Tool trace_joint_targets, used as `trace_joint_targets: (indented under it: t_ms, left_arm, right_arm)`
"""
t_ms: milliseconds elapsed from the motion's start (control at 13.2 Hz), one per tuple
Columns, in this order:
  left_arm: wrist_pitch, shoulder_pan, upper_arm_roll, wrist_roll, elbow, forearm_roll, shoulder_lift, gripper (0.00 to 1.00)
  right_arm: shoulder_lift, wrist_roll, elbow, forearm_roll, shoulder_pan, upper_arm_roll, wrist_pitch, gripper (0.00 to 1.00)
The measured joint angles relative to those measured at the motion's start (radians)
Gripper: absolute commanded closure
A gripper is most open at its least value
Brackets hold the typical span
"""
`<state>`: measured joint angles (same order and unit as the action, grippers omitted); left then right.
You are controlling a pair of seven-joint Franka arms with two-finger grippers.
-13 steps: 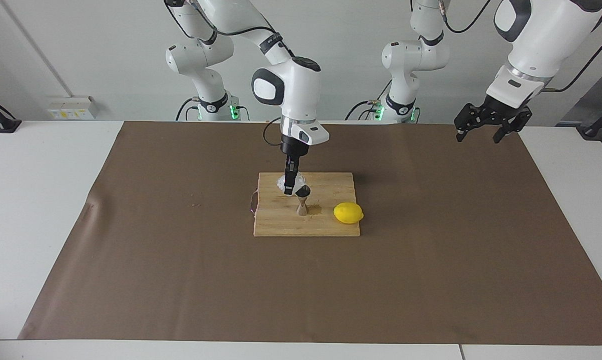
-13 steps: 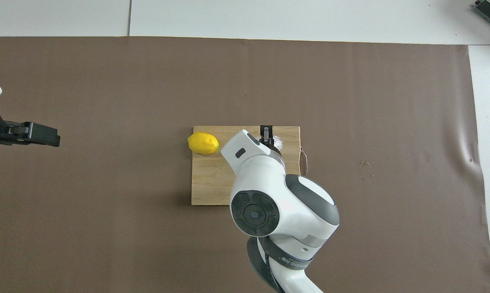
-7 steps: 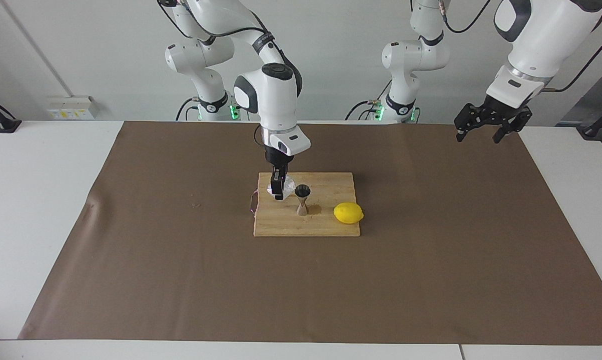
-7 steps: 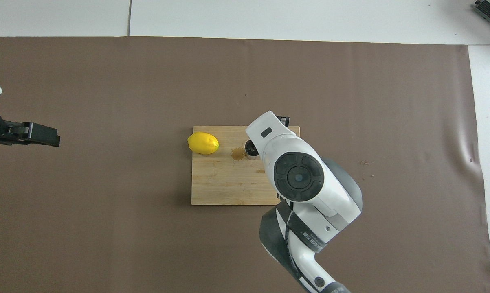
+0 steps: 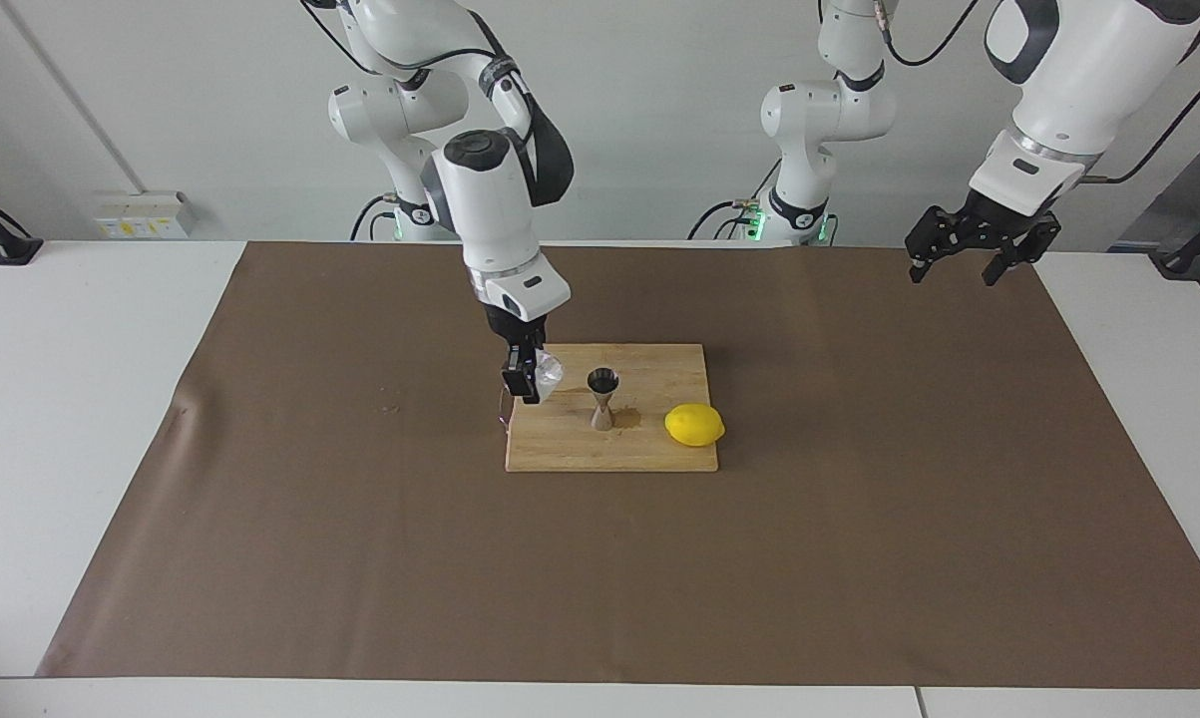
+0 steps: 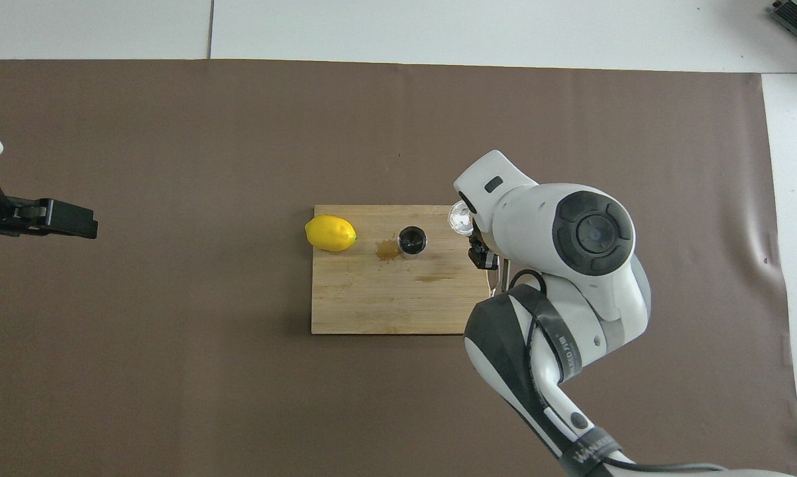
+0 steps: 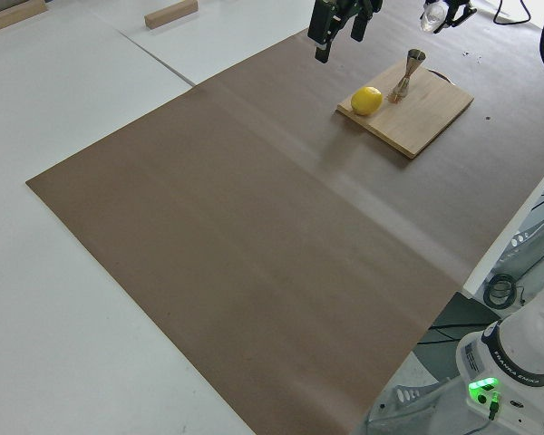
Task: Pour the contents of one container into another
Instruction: 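Turn the white cup upright and carry it back with the right gripper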
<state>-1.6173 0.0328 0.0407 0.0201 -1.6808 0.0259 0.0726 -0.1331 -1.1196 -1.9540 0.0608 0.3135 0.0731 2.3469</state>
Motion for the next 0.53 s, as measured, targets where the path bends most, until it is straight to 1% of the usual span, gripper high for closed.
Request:
trace_joint_targets:
  t_ms: [227,530]
  left_arm:
    - [0.0,0.0,0.0,0.0,0.0,0.0,0.0,0.0]
    - [0.0,0.0,0.0,0.0,0.0,0.0,0.0,0.0]
  right_arm:
    - [0.0,-0.198,-0.019,0.168,-0.101,-0.003,0.0,1.0]
    - [-0.003,-0.536,-0.09,0.416,-0.261,-0.005,-0.005,1.0]
